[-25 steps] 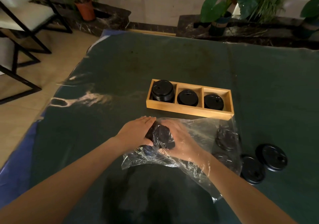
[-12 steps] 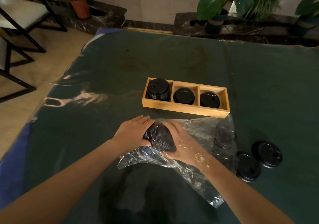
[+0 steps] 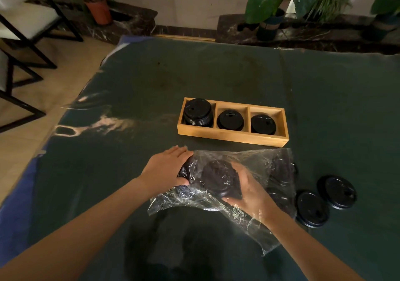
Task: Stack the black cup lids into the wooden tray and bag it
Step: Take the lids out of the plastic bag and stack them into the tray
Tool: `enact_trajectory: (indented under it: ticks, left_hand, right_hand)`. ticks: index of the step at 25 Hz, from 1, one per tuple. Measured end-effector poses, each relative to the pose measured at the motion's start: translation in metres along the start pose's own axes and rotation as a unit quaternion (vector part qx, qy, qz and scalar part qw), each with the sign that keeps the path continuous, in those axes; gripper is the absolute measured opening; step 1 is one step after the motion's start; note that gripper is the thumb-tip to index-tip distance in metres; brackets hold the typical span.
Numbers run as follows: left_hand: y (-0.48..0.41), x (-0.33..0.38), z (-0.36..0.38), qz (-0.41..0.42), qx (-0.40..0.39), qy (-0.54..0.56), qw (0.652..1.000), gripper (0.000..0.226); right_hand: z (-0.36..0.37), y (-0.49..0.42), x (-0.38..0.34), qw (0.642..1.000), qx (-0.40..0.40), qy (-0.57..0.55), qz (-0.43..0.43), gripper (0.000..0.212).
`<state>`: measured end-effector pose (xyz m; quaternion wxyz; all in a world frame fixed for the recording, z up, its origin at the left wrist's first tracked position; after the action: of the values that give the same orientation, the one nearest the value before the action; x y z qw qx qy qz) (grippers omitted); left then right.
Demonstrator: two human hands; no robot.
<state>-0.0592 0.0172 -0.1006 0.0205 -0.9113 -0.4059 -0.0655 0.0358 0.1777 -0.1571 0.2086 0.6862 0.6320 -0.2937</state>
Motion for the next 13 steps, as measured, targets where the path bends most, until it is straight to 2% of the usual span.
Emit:
enact_trajectory:
  ticks: [2, 4, 7, 10, 13]
  left_hand:
    - [-0.001, 0.000, 0.001, 0.002, 0.002, -0.003, 1.000, 0.083]
    - [-0.001, 0.001, 0.002, 0.002, 0.002, -0.007, 1.000, 0.083]
    - [-0.002, 0.001, 0.003, 0.004, 0.004, -0.019, 1.000, 0.084]
    - [-0.001, 0.004, 0.004, 0.004, -0.003, -0.027, 1.000, 0.085]
    - [-0.003, 0.006, 0.003, 0.009, -0.003, -0.038, 0.999, 0.084]
  right_hand:
    - [0.001, 0.009, 0.012, 0.997, -0.007, -0.048, 0.053, 0.098]
    - [-0.002, 0.007, 0.008, 0.997, 0.017, -0.073, 0.035, 0.103]
    - [0.000, -0.007, -0.010, 0.999, 0.039, 0.009, -0.032, 0.109]
    - [0.018, -0.015, -0.012, 0.997, 0.000, 0.066, -0.037, 0.111]
    - [0.024, -0.016, -0.009, 0.997, -0.002, 0.063, -0.039, 0.112]
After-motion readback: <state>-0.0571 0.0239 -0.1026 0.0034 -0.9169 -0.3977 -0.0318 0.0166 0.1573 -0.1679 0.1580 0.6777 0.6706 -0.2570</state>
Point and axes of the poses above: each hand's wrist, its own y-axis away from the middle knuckle, its own z-axis out of the palm, x = y × z, the point moved 9 cm from there along -y, towards the middle knuckle, and after that the axes turned 14 degrees about x, right-handed, at the moved point
